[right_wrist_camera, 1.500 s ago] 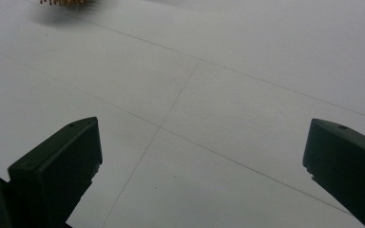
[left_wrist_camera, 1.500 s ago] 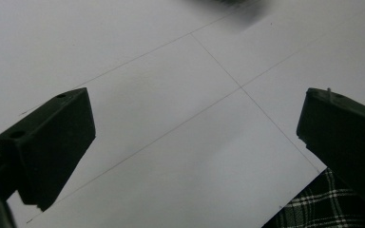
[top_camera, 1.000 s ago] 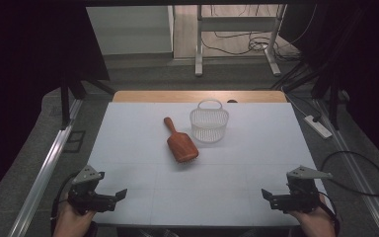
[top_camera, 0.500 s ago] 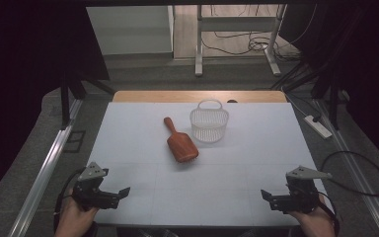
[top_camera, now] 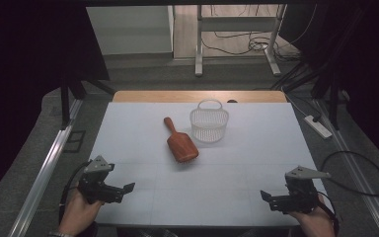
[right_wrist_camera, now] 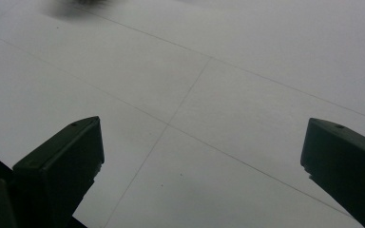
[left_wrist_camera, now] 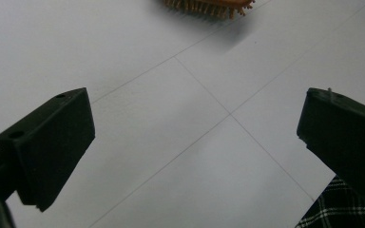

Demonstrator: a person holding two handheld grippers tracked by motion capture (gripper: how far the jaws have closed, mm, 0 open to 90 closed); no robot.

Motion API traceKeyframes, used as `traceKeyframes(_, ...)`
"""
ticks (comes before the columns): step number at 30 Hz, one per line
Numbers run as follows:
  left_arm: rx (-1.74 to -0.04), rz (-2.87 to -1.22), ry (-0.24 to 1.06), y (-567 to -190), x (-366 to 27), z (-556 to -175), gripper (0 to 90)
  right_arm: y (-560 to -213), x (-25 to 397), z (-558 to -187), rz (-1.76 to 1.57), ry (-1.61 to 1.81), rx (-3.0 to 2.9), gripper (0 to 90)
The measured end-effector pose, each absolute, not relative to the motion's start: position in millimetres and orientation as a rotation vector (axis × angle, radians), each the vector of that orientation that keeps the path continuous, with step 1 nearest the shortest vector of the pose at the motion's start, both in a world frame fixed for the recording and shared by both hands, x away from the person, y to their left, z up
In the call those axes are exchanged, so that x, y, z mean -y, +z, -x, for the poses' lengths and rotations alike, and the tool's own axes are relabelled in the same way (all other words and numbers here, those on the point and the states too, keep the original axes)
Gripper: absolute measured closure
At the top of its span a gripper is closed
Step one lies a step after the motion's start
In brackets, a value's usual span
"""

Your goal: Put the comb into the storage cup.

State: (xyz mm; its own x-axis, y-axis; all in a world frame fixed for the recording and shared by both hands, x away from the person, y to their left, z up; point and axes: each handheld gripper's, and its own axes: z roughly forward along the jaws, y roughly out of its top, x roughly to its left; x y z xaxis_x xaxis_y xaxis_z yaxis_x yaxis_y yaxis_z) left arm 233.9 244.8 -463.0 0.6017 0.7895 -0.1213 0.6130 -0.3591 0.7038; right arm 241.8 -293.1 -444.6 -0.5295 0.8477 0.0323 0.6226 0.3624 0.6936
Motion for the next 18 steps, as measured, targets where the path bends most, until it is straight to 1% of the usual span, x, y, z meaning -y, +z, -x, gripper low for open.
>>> traceKeyframes(4, -1.111, -2.098, 0.273, -461.5, -242.5, -240.6, 0.0, -445.1, 292.6, -242.4, -1.295, 0.943, -2.303, 0.7)
traceKeyframes(18, -1.101, -2.146, 0.225, -458.1, -235.2, -260.6, 0.0, -445.4, 291.5, -242.6, -1.288, 0.935, -2.314, 0.3)
